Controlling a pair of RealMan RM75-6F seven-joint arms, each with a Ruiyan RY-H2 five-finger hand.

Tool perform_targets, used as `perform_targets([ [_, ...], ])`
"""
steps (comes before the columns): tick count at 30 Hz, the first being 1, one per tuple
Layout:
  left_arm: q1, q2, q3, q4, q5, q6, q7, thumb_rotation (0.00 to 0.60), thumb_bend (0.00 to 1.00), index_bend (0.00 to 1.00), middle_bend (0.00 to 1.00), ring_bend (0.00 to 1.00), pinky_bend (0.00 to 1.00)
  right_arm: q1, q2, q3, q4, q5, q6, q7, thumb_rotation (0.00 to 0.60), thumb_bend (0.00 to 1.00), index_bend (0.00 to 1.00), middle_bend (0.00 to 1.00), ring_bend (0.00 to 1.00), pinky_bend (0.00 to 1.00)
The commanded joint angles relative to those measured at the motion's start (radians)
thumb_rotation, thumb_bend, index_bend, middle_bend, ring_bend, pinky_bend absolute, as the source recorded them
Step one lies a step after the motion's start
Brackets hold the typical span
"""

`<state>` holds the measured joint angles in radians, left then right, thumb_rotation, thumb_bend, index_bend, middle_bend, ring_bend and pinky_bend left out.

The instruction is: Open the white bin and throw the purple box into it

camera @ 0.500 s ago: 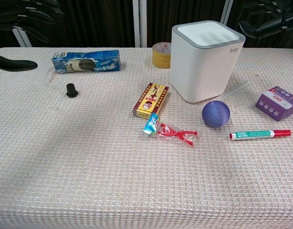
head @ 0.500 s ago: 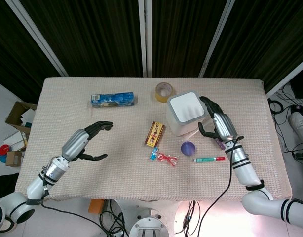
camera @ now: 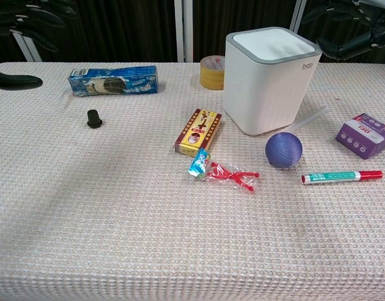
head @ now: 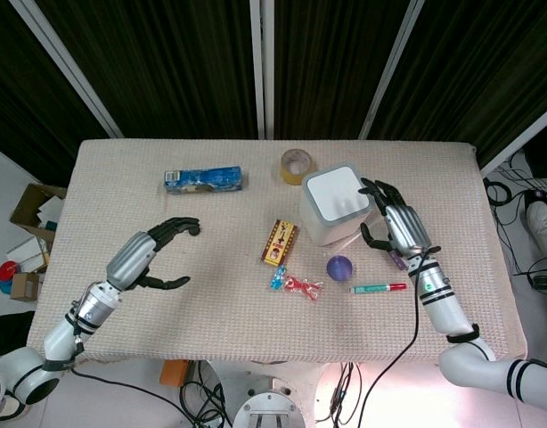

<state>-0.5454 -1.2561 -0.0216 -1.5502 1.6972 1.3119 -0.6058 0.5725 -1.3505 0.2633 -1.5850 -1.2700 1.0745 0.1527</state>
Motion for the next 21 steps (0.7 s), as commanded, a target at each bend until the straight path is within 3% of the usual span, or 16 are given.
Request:
perform_targets([
  [1, 0.001, 0.001, 0.0, 0.002, -0.002, 0.002, -0.002, 0.6, 0.21, 0.15, 0.13, 0.13, 0.25, 0.012, -0.003, -0.034, 0.051, -0.036, 0.026, -0.161, 0.6, 0.37, 0.0, 0.26, 0.0, 0.0],
  [7, 0.015, 0.008, -0.006, 0.029, -0.019, 0.023, 0.013, 0.599, 0.21, 0.15, 0.13, 0.13, 0.25, 0.024, -0.007, -0.066, 0.069, -0.064, 0.03, -0.297, 0.6, 0.32, 0.0, 0.26, 0.0, 0.0],
  [17, 0.098, 0.037, -0.015, 0.159, -0.099, 0.083, 0.135, 0.6, 0.21, 0.16, 0.13, 0.13, 0.25, 0.035, 0.0, -0.087, 0.076, -0.067, -0.016, -0.267, 0.6, 0.35, 0.0, 0.18, 0.0, 0.0],
  [21, 0.128, 0.023, -0.006, 0.207, -0.124, 0.085, 0.127, 0.6, 0.21, 0.16, 0.13, 0.13, 0.25, 0.041, -0.002, -0.099, 0.082, -0.057, -0.045, -0.268, 0.6, 0.35, 0.0, 0.19, 0.0, 0.0],
])
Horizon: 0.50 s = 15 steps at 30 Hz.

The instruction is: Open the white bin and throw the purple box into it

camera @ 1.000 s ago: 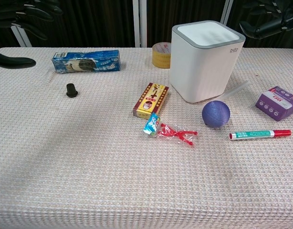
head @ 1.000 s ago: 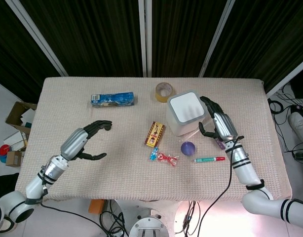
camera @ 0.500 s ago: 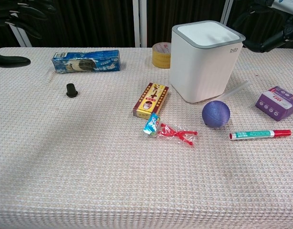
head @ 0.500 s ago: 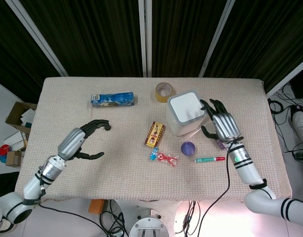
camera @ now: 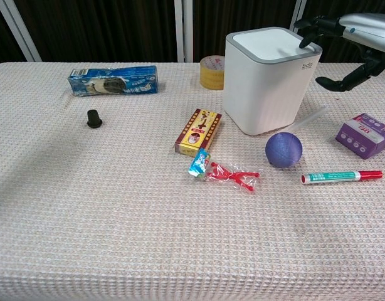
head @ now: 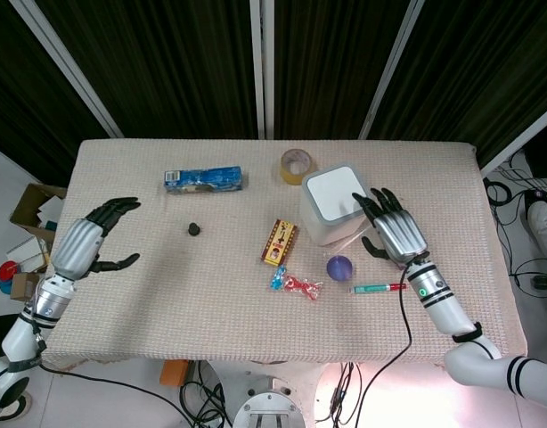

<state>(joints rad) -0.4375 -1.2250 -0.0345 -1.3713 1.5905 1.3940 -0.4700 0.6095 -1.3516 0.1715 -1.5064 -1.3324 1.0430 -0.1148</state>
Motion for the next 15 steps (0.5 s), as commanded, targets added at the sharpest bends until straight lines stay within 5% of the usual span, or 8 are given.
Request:
perform_targets([
  [1, 0.025, -0.012, 0.009, 0.039, -0.02, 0.002, -0.015, 0.6, 0.21, 0.16, 0.13, 0.13, 0.25, 0.004, -0.002, -0.01, 0.006, 0.006, -0.018, 0.0, 0.6, 0.35, 0.0, 0.19, 0.0, 0.0],
  [9, 0.055, -0.048, 0.017, 0.126, -0.029, 0.006, 0.016, 0.6, 0.21, 0.16, 0.13, 0.13, 0.25, 0.001, -0.015, -0.017, 0.017, -0.006, -0.002, -0.004, 0.6, 0.35, 0.0, 0.24, 0.0, 0.0],
  [15, 0.071, -0.05, 0.016, 0.144, -0.03, 0.014, 0.006, 0.599, 0.21, 0.16, 0.13, 0.13, 0.25, -0.04, -0.01, 0.028, -0.034, -0.01, 0.127, 0.005, 0.6, 0.31, 0.0, 0.07, 0.0, 0.0],
])
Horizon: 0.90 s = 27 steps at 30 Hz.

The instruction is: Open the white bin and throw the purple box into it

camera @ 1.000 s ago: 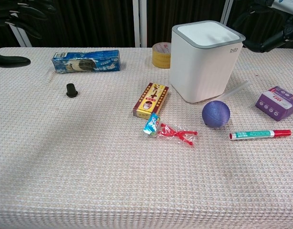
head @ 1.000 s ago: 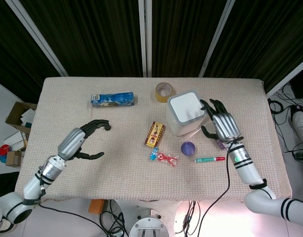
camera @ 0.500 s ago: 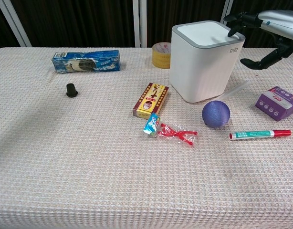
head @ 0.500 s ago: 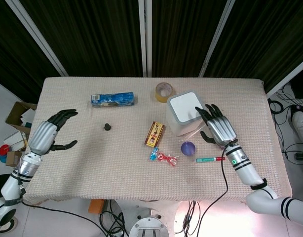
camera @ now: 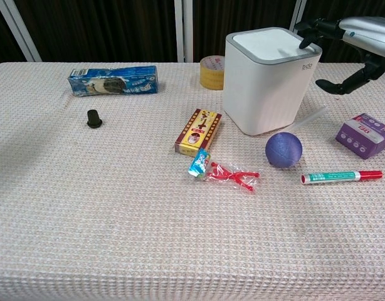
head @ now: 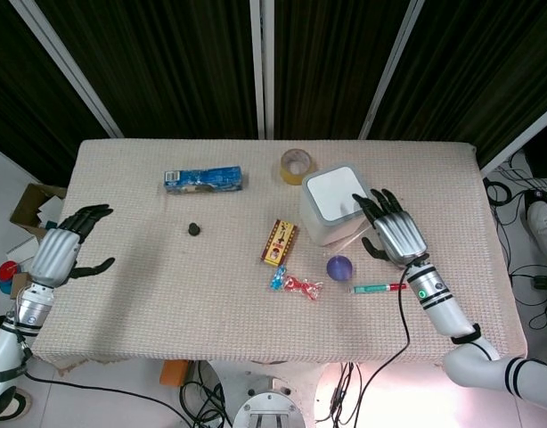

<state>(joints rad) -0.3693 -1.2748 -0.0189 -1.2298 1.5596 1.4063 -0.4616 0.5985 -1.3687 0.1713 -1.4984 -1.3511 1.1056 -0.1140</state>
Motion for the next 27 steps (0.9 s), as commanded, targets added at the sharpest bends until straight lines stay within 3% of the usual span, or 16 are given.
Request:
perform_targets([
  [1, 0.006, 0.0, 0.001, 0.004, 0.002, 0.003, -0.006, 0.6, 0.21, 0.16, 0.13, 0.13, 0.25, -0.038, 0.018, 0.035, -0.064, 0.016, 0.079, 0.01, 0.6, 0.31, 0.0, 0.03, 0.0, 0.0],
  [5, 0.014, -0.002, 0.004, 0.014, 0.003, 0.004, -0.023, 0.599, 0.21, 0.15, 0.13, 0.13, 0.25, -0.08, 0.09, 0.03, -0.116, 0.022, 0.108, 0.026, 0.6, 0.3, 0.0, 0.0, 0.0, 0.0],
  [9, 0.019, -0.009, 0.008, 0.03, 0.007, -0.002, -0.048, 0.6, 0.21, 0.15, 0.13, 0.13, 0.25, -0.106, 0.199, -0.04, -0.123, 0.052, 0.005, 0.018, 0.6, 0.3, 0.0, 0.0, 0.0, 0.0],
  [13, 0.02, -0.016, 0.01, 0.046, 0.011, -0.008, -0.063, 0.6, 0.21, 0.15, 0.13, 0.13, 0.25, -0.103, 0.252, -0.091, -0.095, 0.102, -0.112, -0.011, 0.6, 0.3, 0.0, 0.0, 0.0, 0.0],
  [18, 0.02, -0.021, 0.009, 0.052, 0.019, -0.007, -0.066, 0.6, 0.21, 0.15, 0.13, 0.13, 0.25, -0.085, 0.237, -0.14, -0.028, 0.144, -0.232, -0.053, 0.6, 0.3, 0.0, 0.0, 0.0, 0.0],
  [27, 0.038, -0.015, 0.015, 0.056, 0.034, 0.022, -0.063, 0.6, 0.21, 0.15, 0.13, 0.13, 0.25, -0.056, 0.123, -0.157, 0.103, 0.156, -0.28, -0.129, 0.6, 0.32, 0.0, 0.0, 0.0, 0.0],
])
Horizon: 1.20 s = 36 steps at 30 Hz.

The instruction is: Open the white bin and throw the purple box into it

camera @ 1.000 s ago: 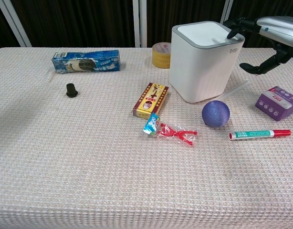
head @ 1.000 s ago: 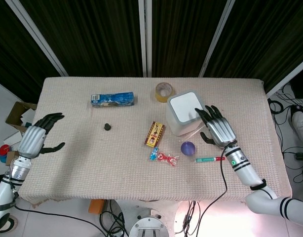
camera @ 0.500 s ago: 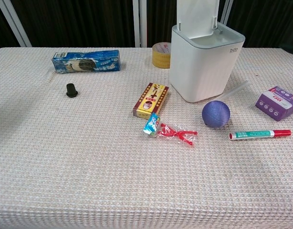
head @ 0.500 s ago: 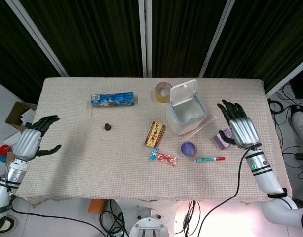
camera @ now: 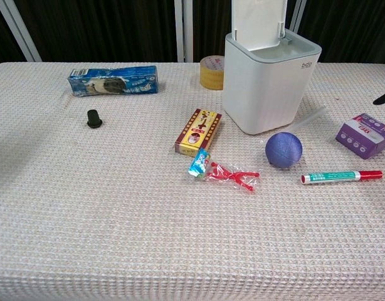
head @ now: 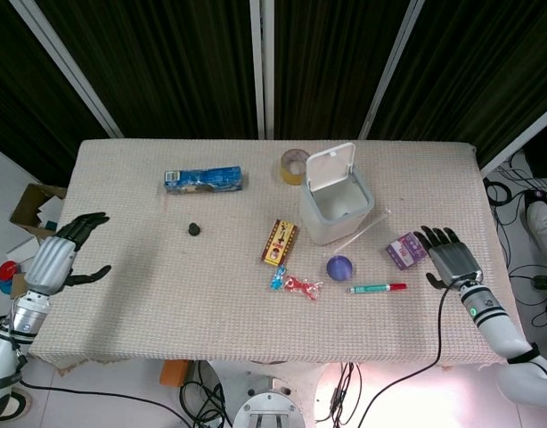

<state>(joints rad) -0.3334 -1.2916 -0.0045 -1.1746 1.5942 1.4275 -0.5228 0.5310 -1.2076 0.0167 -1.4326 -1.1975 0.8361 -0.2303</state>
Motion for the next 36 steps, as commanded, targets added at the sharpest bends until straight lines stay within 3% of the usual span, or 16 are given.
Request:
perform_targets([
  [1, 0.004, 0.002, 0.0, 0.001, -0.001, 0.001, -0.003, 0.599, 0.21, 0.15, 0.13, 0.13, 0.25, 0.013, -0.053, 0.0, 0.051, 0.004, -0.012, -0.013, 0.6, 0.32, 0.0, 0.0, 0.0, 0.0],
  [11, 0.011, 0.01, -0.001, -0.006, 0.0, 0.003, -0.003, 0.6, 0.21, 0.15, 0.13, 0.13, 0.25, 0.031, -0.172, 0.026, 0.174, -0.037, 0.011, 0.028, 0.6, 0.32, 0.0, 0.0, 0.0, 0.0],
  [15, 0.011, 0.009, 0.003, -0.001, 0.001, -0.007, -0.014, 0.596, 0.21, 0.15, 0.13, 0.13, 0.25, 0.041, -0.187, 0.028, 0.197, -0.045, -0.005, 0.04, 0.6, 0.33, 0.0, 0.1, 0.0, 0.0],
  [19, 0.009, 0.007, 0.007, 0.01, 0.005, -0.016, -0.043, 0.494, 0.21, 0.14, 0.13, 0.13, 0.25, 0.053, -0.178, 0.022, 0.189, -0.011, -0.065, 0.029, 0.6, 0.34, 0.02, 0.21, 0.0, 0.0],
  [22, 0.009, 0.004, 0.006, 0.017, 0.007, -0.014, -0.052, 0.48, 0.21, 0.14, 0.13, 0.13, 0.25, 0.051, -0.181, 0.022, 0.189, -0.007, -0.062, 0.025, 0.6, 0.35, 0.2, 0.3, 0.01, 0.0],
  [27, 0.011, 0.004, 0.005, 0.021, 0.007, -0.011, -0.054, 0.478, 0.21, 0.14, 0.13, 0.13, 0.25, 0.011, -0.211, 0.048, 0.219, -0.091, 0.102, 0.103, 0.6, 0.37, 0.53, 0.53, 0.15, 0.0],
  [36, 0.015, 0.0, 0.003, 0.026, 0.009, -0.005, -0.061, 0.477, 0.21, 0.14, 0.13, 0.13, 0.25, -0.02, -0.136, 0.119, 0.107, -0.247, 0.367, 0.281, 0.6, 0.37, 0.56, 0.55, 0.16, 0.0],
])
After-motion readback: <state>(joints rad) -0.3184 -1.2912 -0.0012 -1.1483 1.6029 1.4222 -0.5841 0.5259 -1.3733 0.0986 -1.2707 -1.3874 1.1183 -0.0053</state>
